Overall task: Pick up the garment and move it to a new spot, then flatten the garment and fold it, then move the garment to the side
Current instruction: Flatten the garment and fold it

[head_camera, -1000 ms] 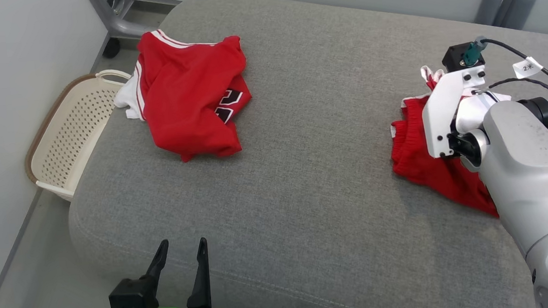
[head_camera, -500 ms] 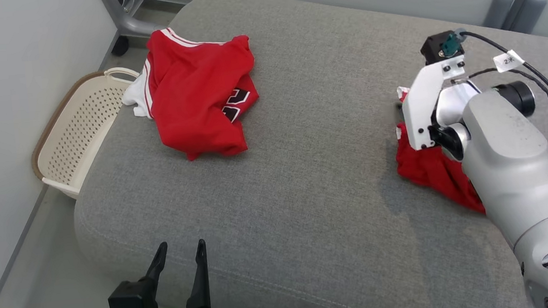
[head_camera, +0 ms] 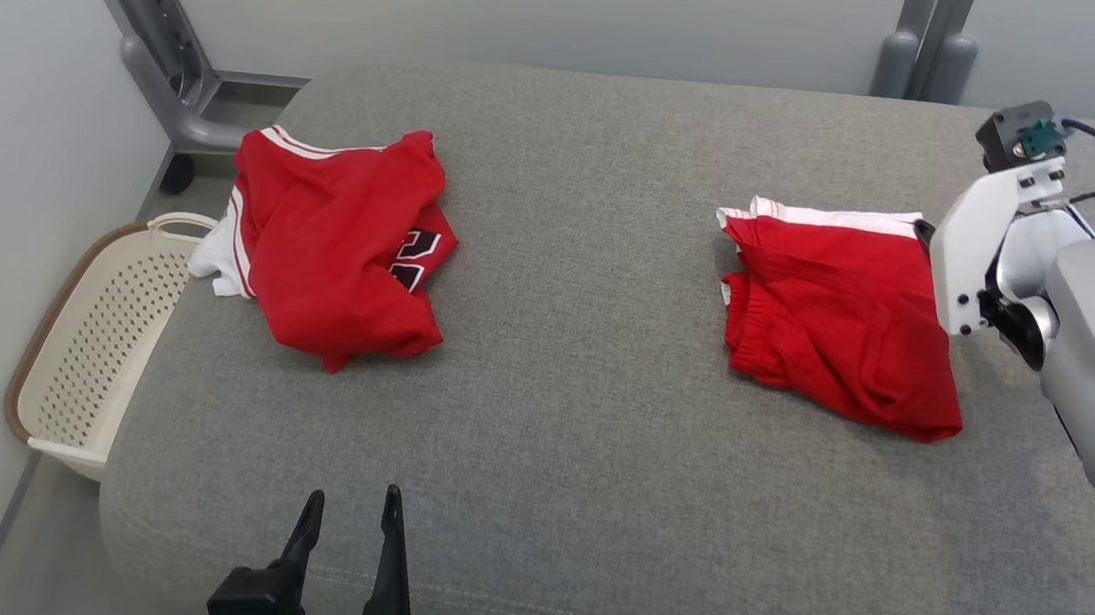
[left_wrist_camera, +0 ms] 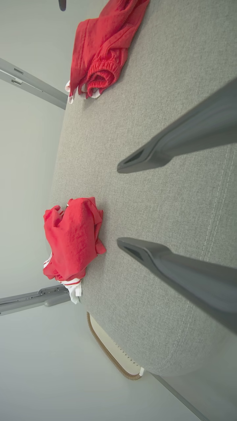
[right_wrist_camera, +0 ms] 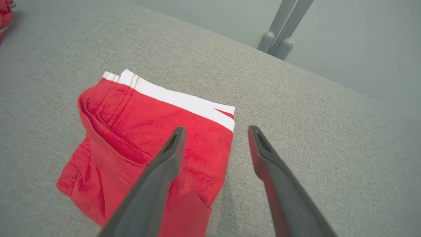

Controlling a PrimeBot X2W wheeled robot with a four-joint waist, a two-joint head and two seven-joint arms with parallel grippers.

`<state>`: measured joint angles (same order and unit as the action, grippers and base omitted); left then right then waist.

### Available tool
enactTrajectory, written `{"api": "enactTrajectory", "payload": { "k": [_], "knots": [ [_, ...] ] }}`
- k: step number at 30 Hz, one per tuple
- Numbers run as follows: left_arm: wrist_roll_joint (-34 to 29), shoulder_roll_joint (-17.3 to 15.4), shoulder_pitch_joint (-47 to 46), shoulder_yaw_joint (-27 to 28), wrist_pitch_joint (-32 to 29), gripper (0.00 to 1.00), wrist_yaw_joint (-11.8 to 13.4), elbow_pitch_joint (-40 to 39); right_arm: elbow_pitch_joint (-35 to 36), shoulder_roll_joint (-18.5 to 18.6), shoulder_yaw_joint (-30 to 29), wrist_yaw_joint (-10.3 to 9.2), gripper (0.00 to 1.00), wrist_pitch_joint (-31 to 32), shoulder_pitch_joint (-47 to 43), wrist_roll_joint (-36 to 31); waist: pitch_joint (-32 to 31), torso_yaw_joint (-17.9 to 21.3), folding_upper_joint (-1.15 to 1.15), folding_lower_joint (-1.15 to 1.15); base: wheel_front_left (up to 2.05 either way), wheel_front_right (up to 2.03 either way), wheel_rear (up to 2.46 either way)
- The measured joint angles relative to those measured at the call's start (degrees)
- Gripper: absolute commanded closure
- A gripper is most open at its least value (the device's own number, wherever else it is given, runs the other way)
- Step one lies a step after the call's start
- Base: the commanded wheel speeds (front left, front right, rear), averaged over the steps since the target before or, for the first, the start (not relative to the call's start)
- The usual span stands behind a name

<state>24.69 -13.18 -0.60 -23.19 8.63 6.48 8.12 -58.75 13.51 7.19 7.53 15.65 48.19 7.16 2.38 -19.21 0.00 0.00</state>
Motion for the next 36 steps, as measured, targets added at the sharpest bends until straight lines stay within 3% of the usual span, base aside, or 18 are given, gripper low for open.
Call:
{"api": "enactTrajectory", "payload": {
  "k": [1, 2, 11, 25, 36],
  "knots": [
    [0.0, -0.1, 0.1, 0.0, -0.1, 0.00, 0.0, 0.0, -0.2, 0.5, -0.5, 0.00, 0.80, -0.6, -1.0, 0.1, -0.4, 0.2, 0.00, 0.00, 0.00, 0.00, 0.00],
    [0.1, -0.3, 0.1, 0.1, -0.1, 0.00, 0.1, 0.0, -0.3, 0.7, -1.0, 0.00, 1.00, -1.2, -2.0, 0.1, -0.7, 0.5, 0.00, 0.00, 0.00, 0.00, 0.00],
    [0.2, -0.6, 0.7, 0.2, -0.3, 0.00, 0.7, -1.3, -1.4, -1.2, -3.3, 0.00, 1.00, -4.0, -7.9, 0.2, -0.7, 2.0, 0.00, 0.00, 0.00, 0.00, 0.00],
    [0.4, -0.6, -1.1, -0.3, 0.3, 0.00, 0.6, -0.6, -2.9, -5.3, -4.3, 0.00, 1.00, -5.7, -8.5, -0.7, 2.6, -0.5, 0.00, 0.00, 0.00, 0.00, 0.00],
    [0.8, -0.3, -1.2, -0.7, 0.6, 0.00, 0.7, 0.1, -3.4, -8.2, -1.2, 0.00, 1.00, -6.3, -7.1, -1.0, 2.8, -1.7, 0.00, 0.00, 0.00, 0.00, 0.00]
  ]
}}
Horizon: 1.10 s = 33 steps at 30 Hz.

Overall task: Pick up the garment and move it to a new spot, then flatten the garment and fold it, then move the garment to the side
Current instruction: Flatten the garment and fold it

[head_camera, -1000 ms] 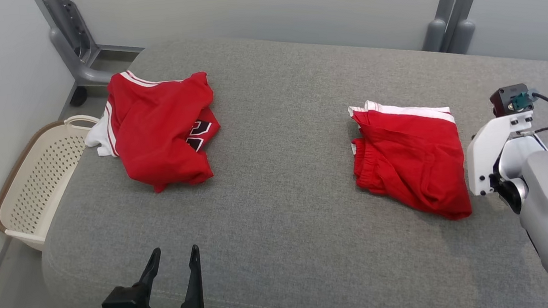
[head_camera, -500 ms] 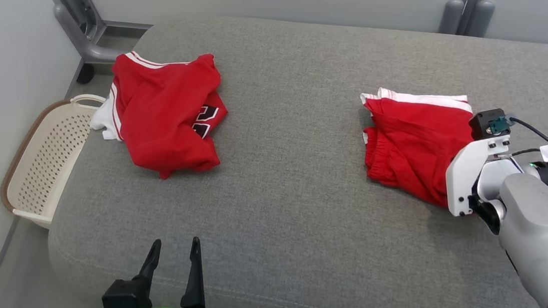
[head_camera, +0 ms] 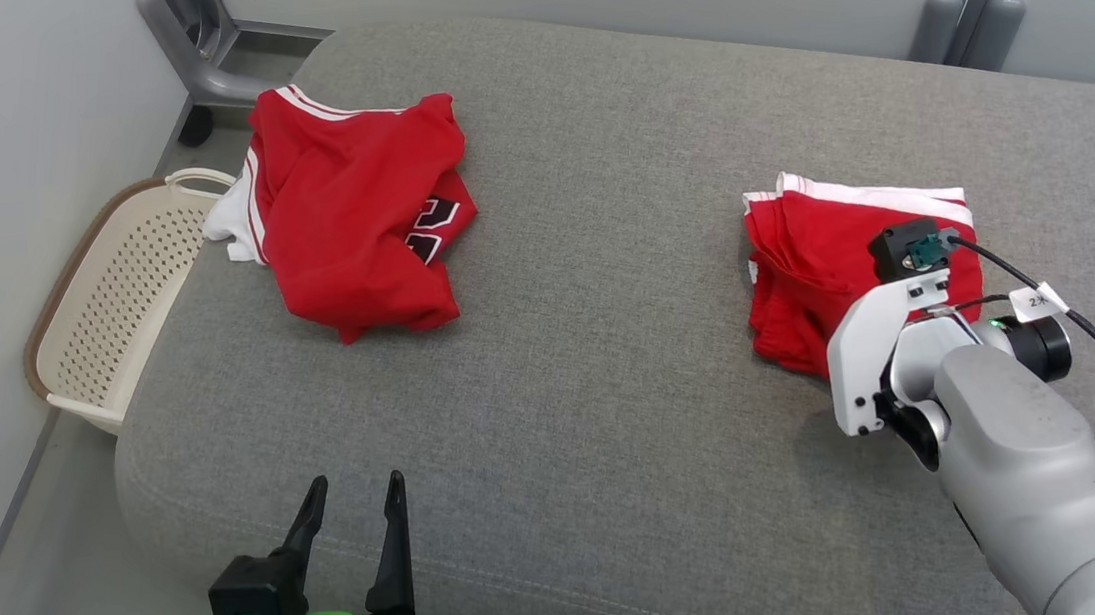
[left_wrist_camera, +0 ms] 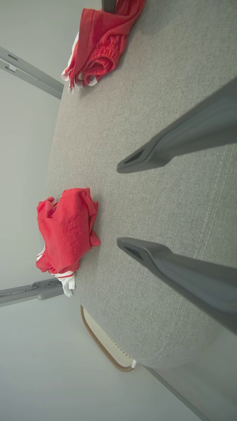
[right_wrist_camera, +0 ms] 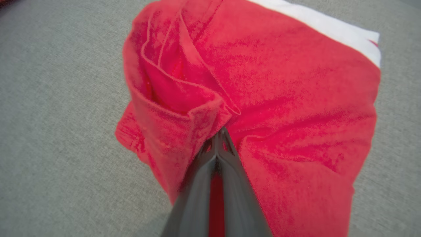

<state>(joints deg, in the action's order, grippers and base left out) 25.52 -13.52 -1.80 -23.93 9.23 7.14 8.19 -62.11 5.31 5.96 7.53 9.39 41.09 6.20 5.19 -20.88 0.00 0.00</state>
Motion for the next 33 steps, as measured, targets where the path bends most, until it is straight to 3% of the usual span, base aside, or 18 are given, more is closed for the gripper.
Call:
{"api": "enactTrajectory", "payload": {
  "k": [12, 22, 26, 33],
  "knots": [
    [0.4, 0.0, 0.0, -0.3, 0.1, 0.00, 0.2, 0.4, 0.7, -2.3, 8.7, -0.01, 1.00, 0.5, -0.5, 3.9, -1.2, -0.7, 0.00, 0.00, 0.00, 0.00, 0.00],
    [0.7, -0.3, 0.0, -0.5, 0.2, 0.00, 0.5, 0.6, 10.2, -2.5, 23.6, 0.00, 1.00, 3.3, -2.4, 14.8, -2.4, -1.2, 0.00, 0.00, 0.00, 0.00, 0.00],
    [1.0, -0.6, 0.2, -0.3, 0.2, 0.00, 0.9, 0.5, 12.3, -2.5, 23.9, 0.00, 1.00, 2.6, -1.5, 15.4, -2.8, -0.7, 0.00, 0.00, 0.00, 0.00, 0.00],
    [1.2, -1.0, 0.8, -0.3, 0.3, 0.00, 1.2, 0.1, 12.8, -0.4, 18.9, 0.00, 1.00, 0.7, 0.5, 13.7, -3.8, 0.4, 0.00, 0.00, 0.00, 0.00, 0.00]
  ]
}}
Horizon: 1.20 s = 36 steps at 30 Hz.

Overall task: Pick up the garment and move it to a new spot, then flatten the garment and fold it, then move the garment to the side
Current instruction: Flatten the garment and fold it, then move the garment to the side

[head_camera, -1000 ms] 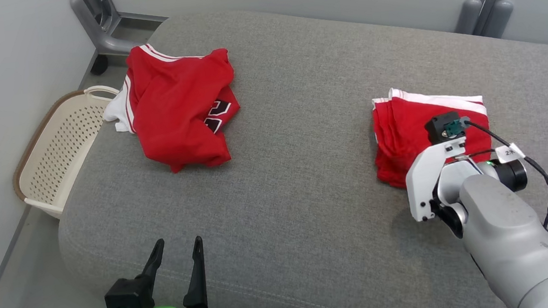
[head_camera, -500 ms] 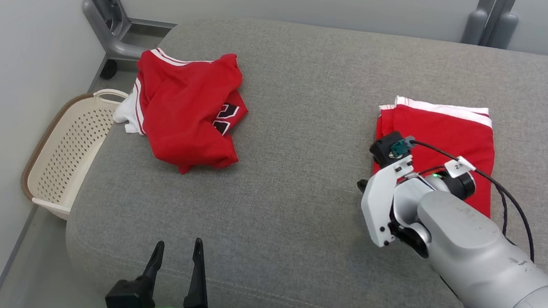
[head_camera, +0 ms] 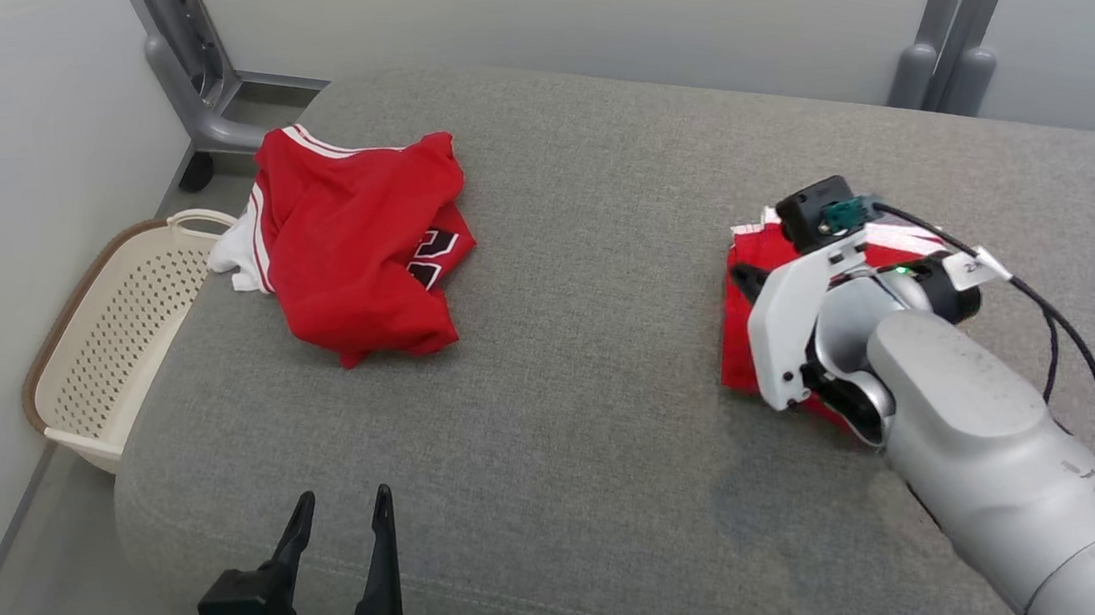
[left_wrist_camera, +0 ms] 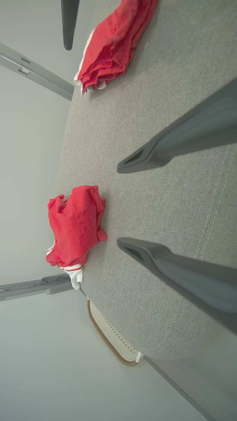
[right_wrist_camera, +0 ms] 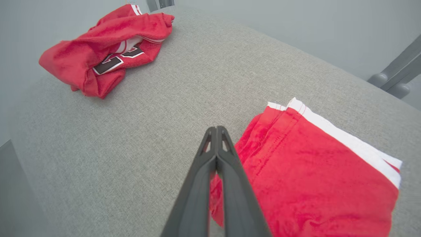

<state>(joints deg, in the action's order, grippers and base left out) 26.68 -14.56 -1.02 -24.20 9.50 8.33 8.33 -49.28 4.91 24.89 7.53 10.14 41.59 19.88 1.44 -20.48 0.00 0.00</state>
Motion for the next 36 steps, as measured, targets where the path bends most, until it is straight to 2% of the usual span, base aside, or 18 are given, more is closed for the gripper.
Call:
{"api": "enactTrajectory", "payload": {
  "k": [4, 5, 6, 7, 17, 28, 36],
  "knots": [
    [0.1, -0.4, 0.5, 0.1, 0.0, 0.00, 0.3, -0.2, -1.1, 1.9, -5.5, 0.00, 1.00, 0.5, 0.0, -1.4, -0.7, 0.9, 0.00, 0.00, 0.00, 0.00, 0.00],
    [0.2, -0.5, 0.5, 0.0, -0.1, 0.00, 0.4, -0.4, -1.8, 2.4, -7.0, 0.00, 0.62, 1.6, -0.1, -1.8, -0.9, 1.2, 0.00, 0.00, 0.00, 0.00, 0.00],
    [0.2, -0.5, 0.6, 0.0, -0.1, 0.00, 0.5, -0.6, -2.6, 3.2, -7.9, -0.01, 0.62, 3.2, -0.2, -2.8, -1.2, 1.4, 0.00, 0.00, 0.00, 0.00, 0.00],
    [0.3, -0.6, 0.8, 0.0, -0.2, 0.00, 0.6, -0.7, -3.1, 3.9, -9.2, 0.00, 0.00, 4.2, -0.5, -3.7, -1.4, 1.7, 0.00, 0.00, 0.00, 0.00, 0.00],
    [0.4, -1.0, 1.6, -0.5, -0.7, 0.00, 1.0, -2.3, -4.1, 5.1, -25.0, -0.02, 0.00, 8.4, -3.0, -11.4, -1.1, 4.2, 0.00, 0.00, 0.00, 0.00, 0.00],
    [0.1, -1.3, -0.2, -1.1, -0.6, 0.00, 0.9, -2.7, -2.6, -0.3, -40.0, -0.01, 0.00, 11.6, -3.6, -20.1, 3.3, 4.4, 0.00, 0.00, 0.00, 0.00, 0.00],
    [-0.2, -1.0, -2.2, -1.8, -0.3, 0.00, 0.7, -2.3, -2.3, -1.9, -45.6, -0.02, 0.00, 12.9, -1.9, -24.1, 6.7, 3.5, 0.00, 0.00, 0.00, 0.00, 0.00]
  ]
}}
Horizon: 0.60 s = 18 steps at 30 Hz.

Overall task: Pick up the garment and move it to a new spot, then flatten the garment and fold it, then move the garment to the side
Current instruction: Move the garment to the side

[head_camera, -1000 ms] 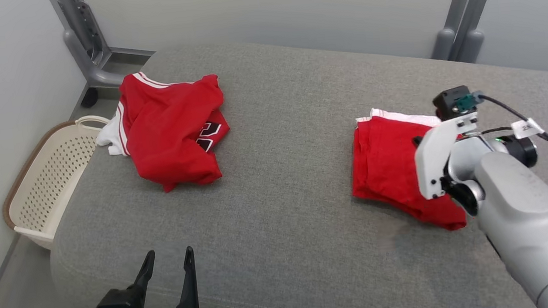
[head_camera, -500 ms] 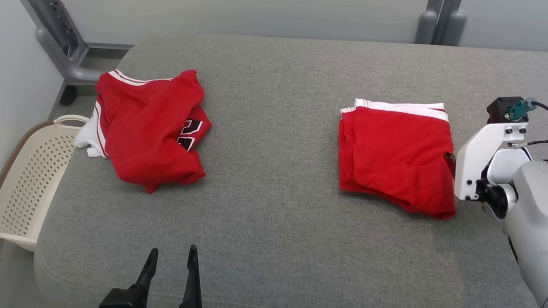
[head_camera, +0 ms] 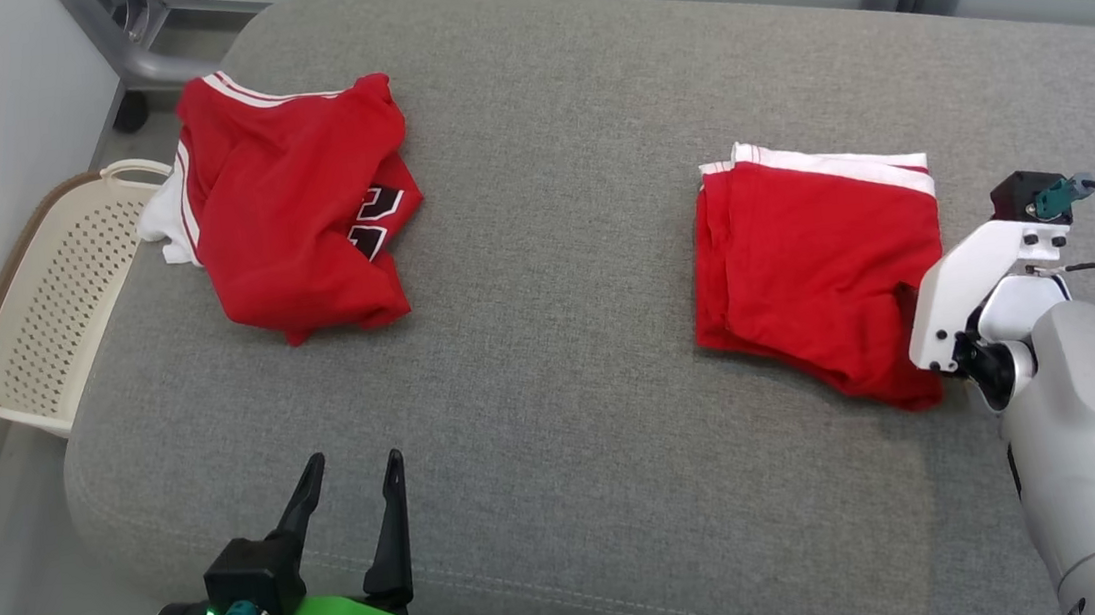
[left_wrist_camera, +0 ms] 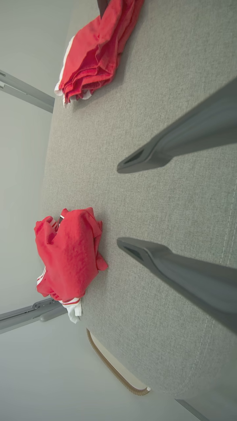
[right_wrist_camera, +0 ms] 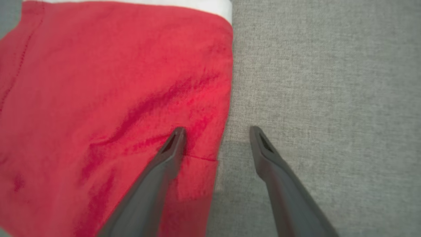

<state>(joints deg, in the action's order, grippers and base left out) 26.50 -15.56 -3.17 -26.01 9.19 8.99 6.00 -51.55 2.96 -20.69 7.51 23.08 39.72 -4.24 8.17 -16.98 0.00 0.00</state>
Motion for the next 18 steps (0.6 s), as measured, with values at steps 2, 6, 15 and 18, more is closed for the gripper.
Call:
{"api": "enactTrajectory", "payload": {
  "k": [2, 6, 15, 18],
  "knots": [
    [0.0, 0.2, -0.5, -0.2, 0.2, 0.00, -0.2, 0.5, -1.1, 0.0, -1.4, 0.00, 0.00, 0.0, 1.1, 0.0, 1.0, -0.5, 0.00, 0.00, 0.00, 0.00, 0.00],
    [0.0, 0.4, -1.1, -0.4, 0.5, 0.00, -0.4, 1.3, -4.2, 0.1, -1.2, -0.03, 0.76, -0.7, 2.8, 1.3, 1.6, -1.4, 0.00, 0.00, 0.00, 0.00, 0.00],
    [0.2, 0.3, -1.2, -0.2, 0.8, 0.00, -0.1, 1.8, -7.9, -0.2, 0.0, 0.04, 1.00, -3.2, 4.5, -0.5, 1.5, -0.9, 0.00, 0.00, 0.00, 0.00, 0.00],
    [0.2, 0.3, -1.3, -0.2, 1.0, 0.00, 0.1, 1.7, -8.4, -0.3, 2.1, 0.04, 1.00, -4.8, 4.9, -1.4, 1.5, -0.1, 0.00, 0.00, 0.00, 0.00, 0.00]
  ]
}}
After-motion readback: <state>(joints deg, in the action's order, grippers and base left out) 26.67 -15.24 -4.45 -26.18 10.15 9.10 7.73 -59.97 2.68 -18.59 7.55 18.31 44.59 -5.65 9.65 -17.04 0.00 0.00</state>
